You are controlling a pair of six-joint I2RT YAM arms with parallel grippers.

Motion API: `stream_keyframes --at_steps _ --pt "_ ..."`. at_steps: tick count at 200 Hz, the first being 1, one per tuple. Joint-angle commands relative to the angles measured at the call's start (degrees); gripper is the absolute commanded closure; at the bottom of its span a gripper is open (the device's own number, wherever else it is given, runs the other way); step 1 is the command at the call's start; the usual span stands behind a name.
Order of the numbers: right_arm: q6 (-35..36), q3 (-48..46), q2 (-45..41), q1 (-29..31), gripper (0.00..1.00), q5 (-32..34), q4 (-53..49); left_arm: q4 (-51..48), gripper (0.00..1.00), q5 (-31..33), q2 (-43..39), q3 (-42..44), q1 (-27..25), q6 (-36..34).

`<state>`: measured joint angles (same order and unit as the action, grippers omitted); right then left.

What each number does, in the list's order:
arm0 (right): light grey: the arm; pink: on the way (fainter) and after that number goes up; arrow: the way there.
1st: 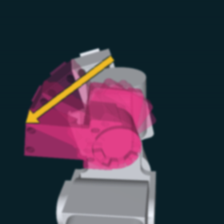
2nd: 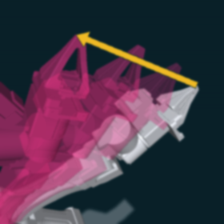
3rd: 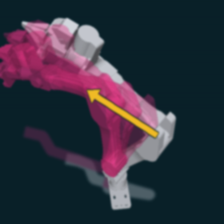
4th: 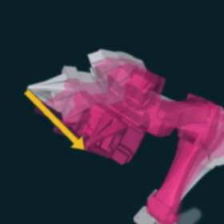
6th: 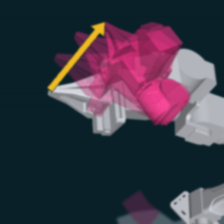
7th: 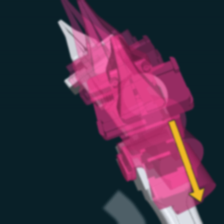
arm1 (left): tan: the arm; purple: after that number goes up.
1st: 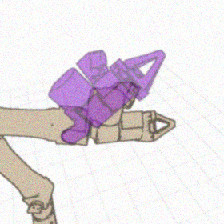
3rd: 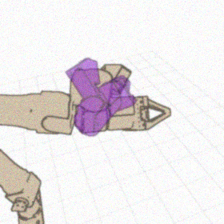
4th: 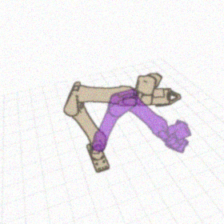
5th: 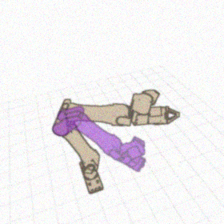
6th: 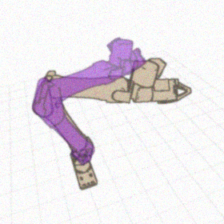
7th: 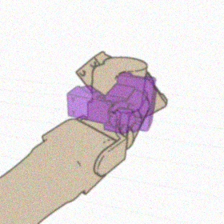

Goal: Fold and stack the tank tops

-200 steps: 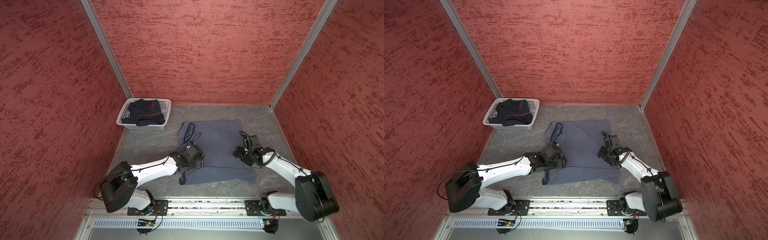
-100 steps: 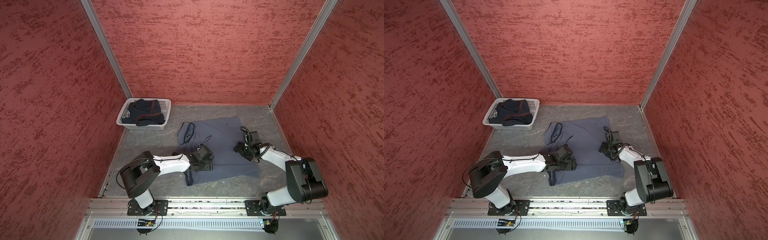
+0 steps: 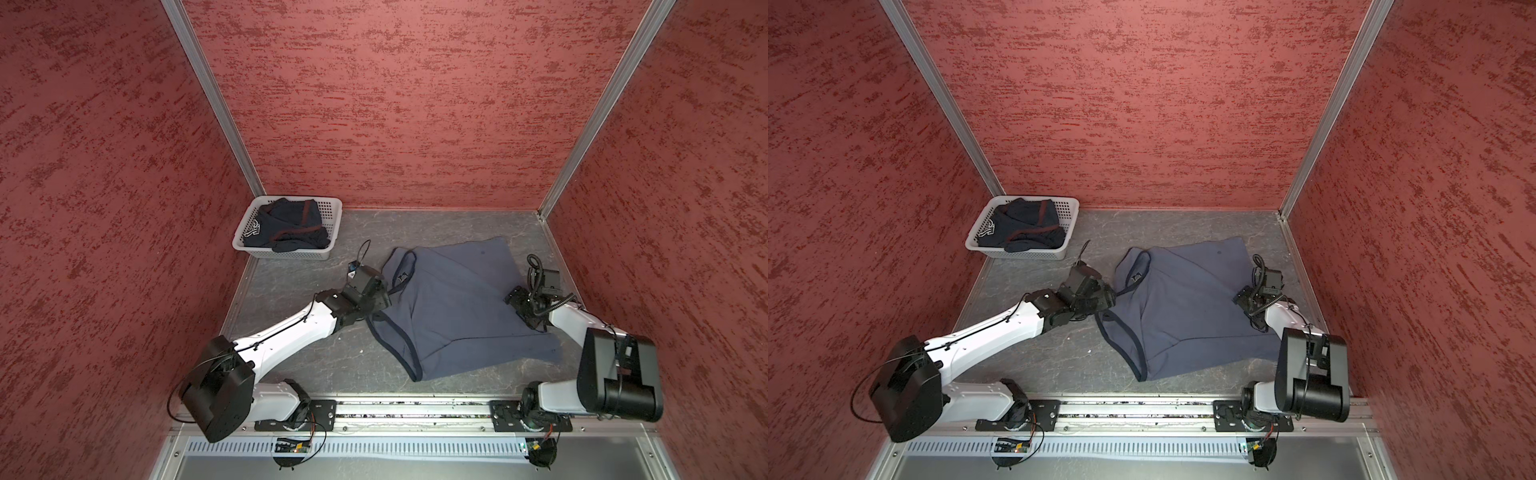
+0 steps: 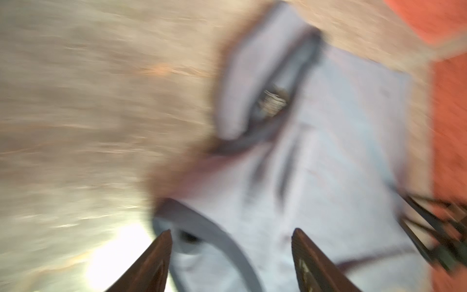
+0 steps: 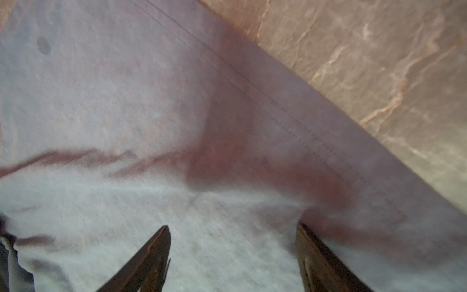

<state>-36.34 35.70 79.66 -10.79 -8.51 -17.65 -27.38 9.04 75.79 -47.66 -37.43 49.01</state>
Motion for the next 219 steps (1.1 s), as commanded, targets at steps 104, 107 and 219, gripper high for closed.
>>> stream_keyframes --at_steps 104,107,219 --pt "1.1 -3.9 -2.0 -0.2 0.21 0.9 -3.6 10.7 0.59 -11.0 10.1 4.0 4.5 -5.1" --pt "1.1 -3.9 -2.0 -0.2 0.21 1.0 -3.6 10.8 0.61 -11.0 10.1 3.9 4.4 -5.2" --pt "2.0 -3.6 -1.8 -0.1 0.21 2.0 -3.8 -18.4 1.00 29.7 -14.4 1.8 -11.9 3.4"
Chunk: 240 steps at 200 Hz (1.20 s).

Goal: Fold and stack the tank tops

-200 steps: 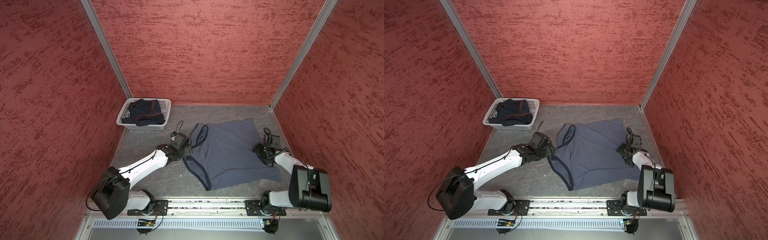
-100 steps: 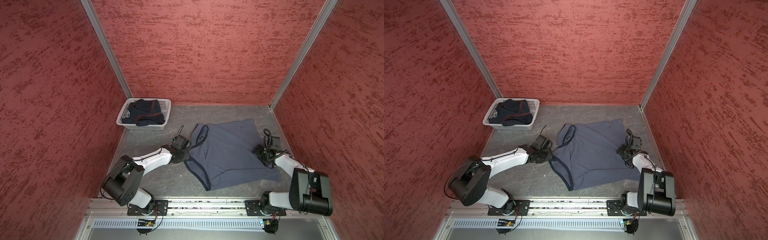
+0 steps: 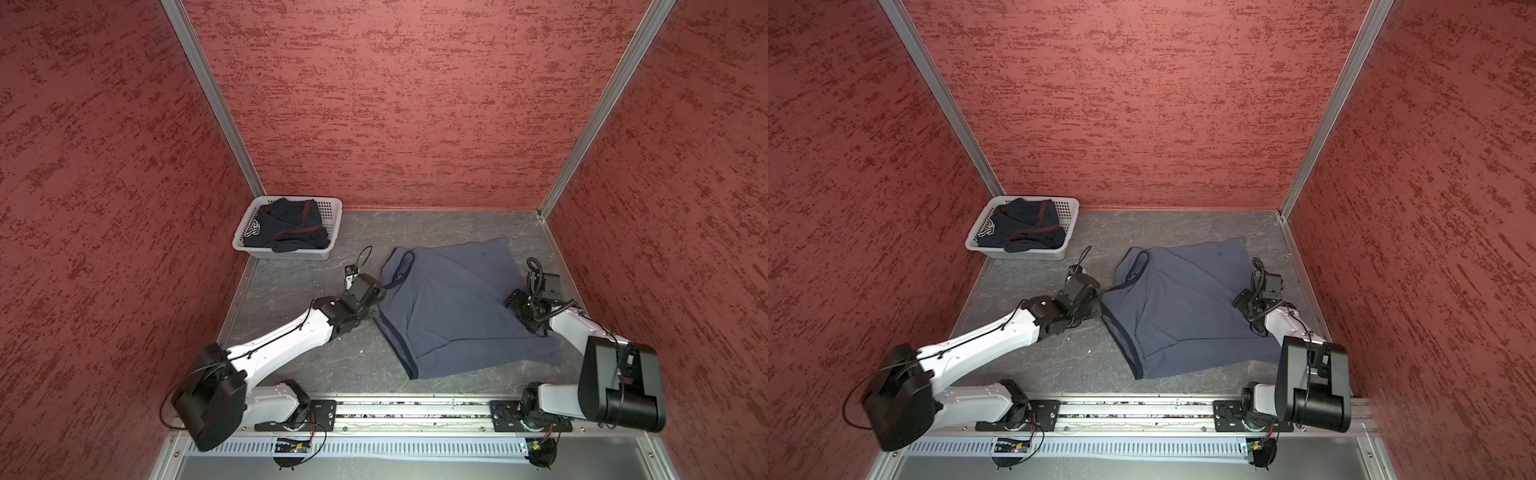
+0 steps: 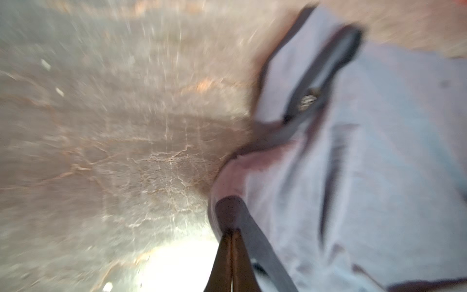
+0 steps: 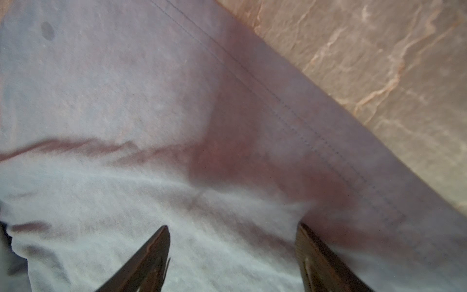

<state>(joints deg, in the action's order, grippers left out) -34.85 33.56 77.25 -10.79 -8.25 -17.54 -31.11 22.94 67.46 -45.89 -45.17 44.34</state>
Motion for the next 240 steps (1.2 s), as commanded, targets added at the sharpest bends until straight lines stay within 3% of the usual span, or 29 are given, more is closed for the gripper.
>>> stream_keyframes --at_steps 1,15,35,68,80,93,107,119,130,177,199,240 --pt "0.6 -1.5 0.6 -0.1 0.21 1.7 -3.9 -15.3 1.00 15.9 -6.3 0.2 -4.3 8.8" --pt "0.5 -1.6 0.7 -0.2 0.20 1.5 -3.8 -22.3 1.00 14.2 -9.5 4.2 -5.0 18.7" --pt "0.6 -1.7 0.9 -0.2 0.20 0.9 -3.4 -22.4 0.97 7.4 -13.9 13.0 -5.0 25.0" --pt "0.7 -0.9 0.9 -0.2 0.20 0.2 -4.1 -20.7 0.67 0.7 -19.6 20.4 -4.0 28.3" --pt "1.0 -0.2 0.6 -0.1 0.20 0.5 -4.8 -22.5 0.53 2.4 -21.8 18.9 -3.4 27.5" --pt "1.1 0.0 0.1 -0.2 0.20 0.7 -5.1 -21.4 0.49 3.7 -23.6 16.1 -0.6 21.2" --pt "1.1 -0.1 -0.5 -0.2 0.20 0.7 -5.1 -13.3 0.46 -3.6 -22.7 13.6 7.8 8.8" --pt "1.2 -0.2 -0.5 -0.1 0.20 0.4 -4.8 -6.6 0.43 -14.6 -18.8 11.1 16.1 1.0" --pt "1.3 -0.3 -0.5 -0.2 0.20 0.1 -4.7 -3.3 0.38 -19.2 -13.4 7.0 19.6 -3.5" --pt "1.9 -1.3 -0.1 -0.1 0.20 -0.1 -3.8 0.2 0.35 -21.0 16.8 -16.3 20.2 -14.8" --pt "2.0 -1.3 0.2 -0.2 0.20 -0.6 -3.6 -2.5 0.33 -16.8 29.3 -27.7 20.9 -17.4" --pt "2.2 -1.6 0.0 -0.2 0.20 -0.6 -3.5 -4.4 0.31 -19.6 45.2 -40.4 24.4 -19.0"
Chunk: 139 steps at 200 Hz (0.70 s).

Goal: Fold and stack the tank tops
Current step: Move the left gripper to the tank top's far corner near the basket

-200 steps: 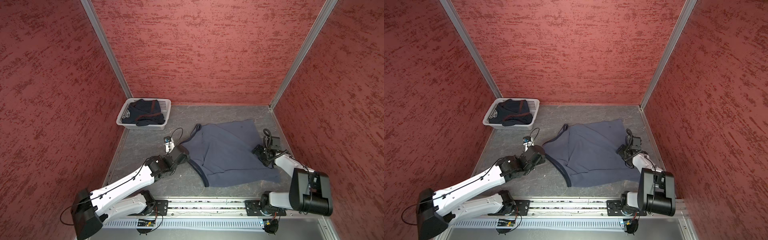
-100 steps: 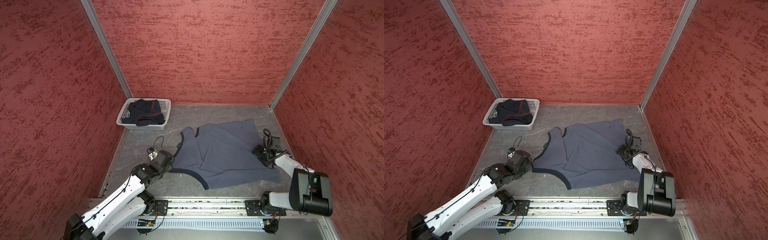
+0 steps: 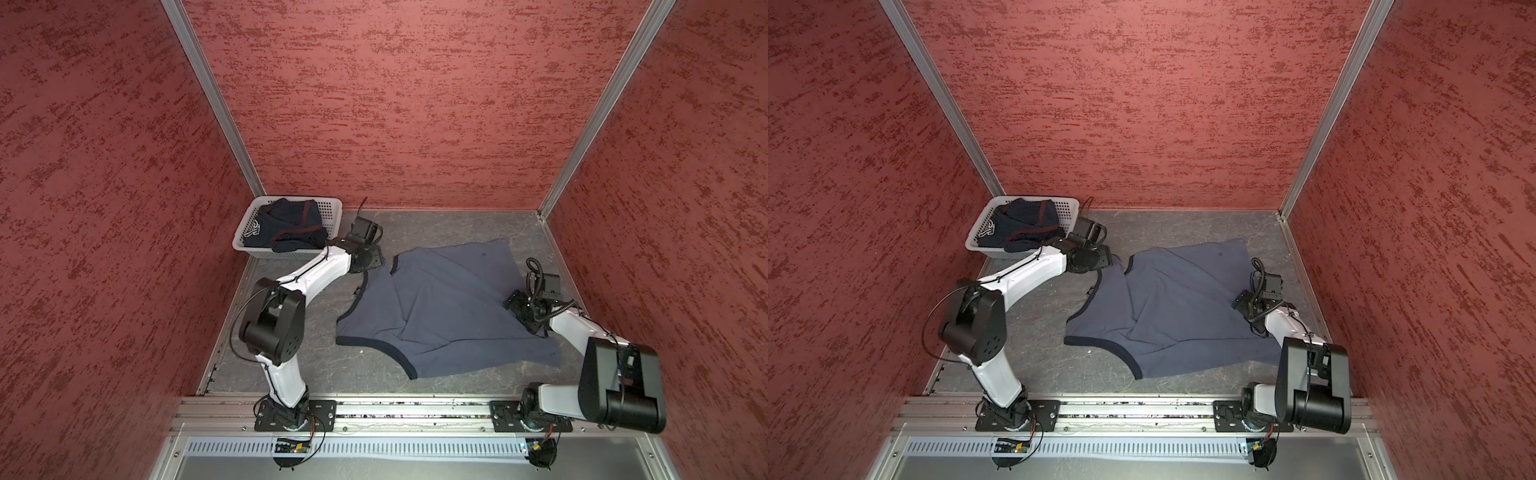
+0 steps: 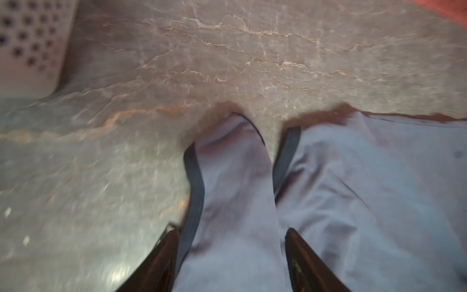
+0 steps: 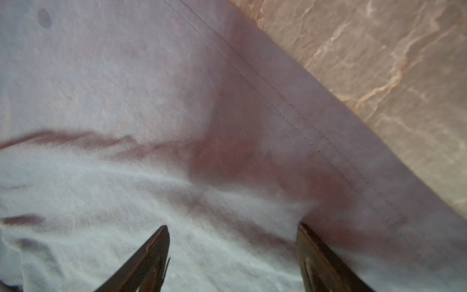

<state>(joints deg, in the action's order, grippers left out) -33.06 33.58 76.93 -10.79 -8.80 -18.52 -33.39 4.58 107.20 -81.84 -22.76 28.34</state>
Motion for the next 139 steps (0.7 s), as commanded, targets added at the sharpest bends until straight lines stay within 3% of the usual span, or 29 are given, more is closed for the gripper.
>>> stream_keyframes --at_steps 1,32,71,114,139 --pt "0.4 -1.6 0.3 -0.2 0.20 -0.1 -2.5 -2.2 0.31 -1.3 5.8 -4.6 2.1 -3.1" --pt "0.4 -1.6 0.6 -0.1 0.20 -0.6 -2.2 -4.6 0.37 -1.9 12.5 -10.2 3.4 -3.3" --pt "0.3 -1.8 0.7 -0.1 0.20 -0.6 -2.1 -4.3 0.48 -3.2 16.6 -11.1 3.7 -2.5" --pt "0.2 -1.8 0.5 -0.2 0.20 -0.2 -2.4 -2.5 0.75 -2.7 15.8 -9.0 3.8 -1.4" --pt "0.1 -1.7 0.7 -0.2 0.20 0.7 -2.8 -1.7 0.92 3.3 10.5 -6.1 3.8 -0.8"
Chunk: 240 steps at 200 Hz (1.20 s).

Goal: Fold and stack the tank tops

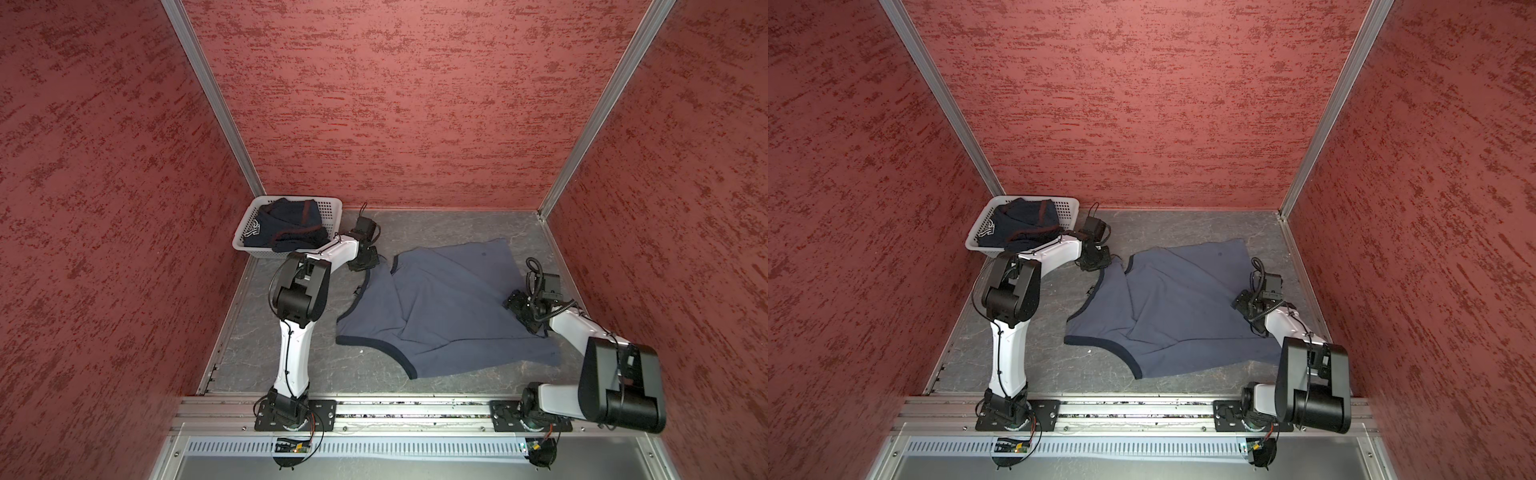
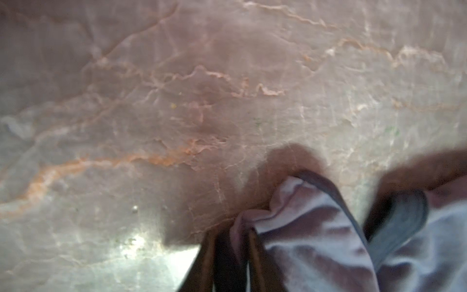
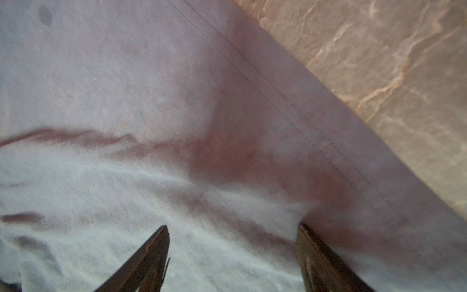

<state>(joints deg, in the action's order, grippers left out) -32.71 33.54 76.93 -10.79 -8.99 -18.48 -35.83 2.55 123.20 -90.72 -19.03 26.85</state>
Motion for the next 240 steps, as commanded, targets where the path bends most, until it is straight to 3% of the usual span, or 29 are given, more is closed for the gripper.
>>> stream_keyframes --at_steps 1,13,35,55,88,112,131,155,174,205,240 --pt "-0.2 -1.6 0.7 -0.2 0.20 0.9 -2.8 0.8 0.93 5.7 -5.8 3.0 0.1 0.7" --pt "-0.3 -1.5 0.8 -0.2 0.20 1.2 -2.9 2.2 1.00 10.8 -10.7 6.5 0.4 1.3" --pt "-0.3 -1.6 0.7 -0.2 0.20 1.4 -3.0 7.4 1.00 20.8 -22.4 17.1 1.1 5.4" --pt "-0.3 -1.5 0.4 -0.2 0.20 1.0 -2.9 9.0 1.00 21.7 -28.1 23.9 3.3 9.5" --pt "0.3 -0.6 -0.2 -0.2 0.20 -1.4 -2.9 10.3 0.72 12.6 -26.1 26.6 6.7 7.9" --pt "0.8 2.1 -2.6 -0.1 0.19 -0.8 -5.4 5.3 0.68 15.2 -26.1 26.1 6.7 10.8" --pt "0.3 3.3 -7.2 0.0 0.19 -0.1 -5.5 6.4 0.48 15.5 -29.3 27.9 6.2 11.8" --pt "0.8 5.4 -10.9 2.0 0.19 -2.4 -3.1 5.9 0.47 16.0 -30.2 24.3 1.7 7.8" --pt "1.5 8.4 -9.4 4.8 0.20 -4.5 -0.2 7.1 0.46 11.3 -27.4 20.1 -2.7 4.3" --pt "1.3 15.3 0.2 8.4 0.20 -7.1 5.6 8.4 0.46 3.7 -17.4 10.4 -9.0 2.0" --pt "3.2 26.6 15.1 9.6 0.21 -8.3 8.7 8.8 0.46 -3.1 -4.1 -3.1 -12.5 0.8"
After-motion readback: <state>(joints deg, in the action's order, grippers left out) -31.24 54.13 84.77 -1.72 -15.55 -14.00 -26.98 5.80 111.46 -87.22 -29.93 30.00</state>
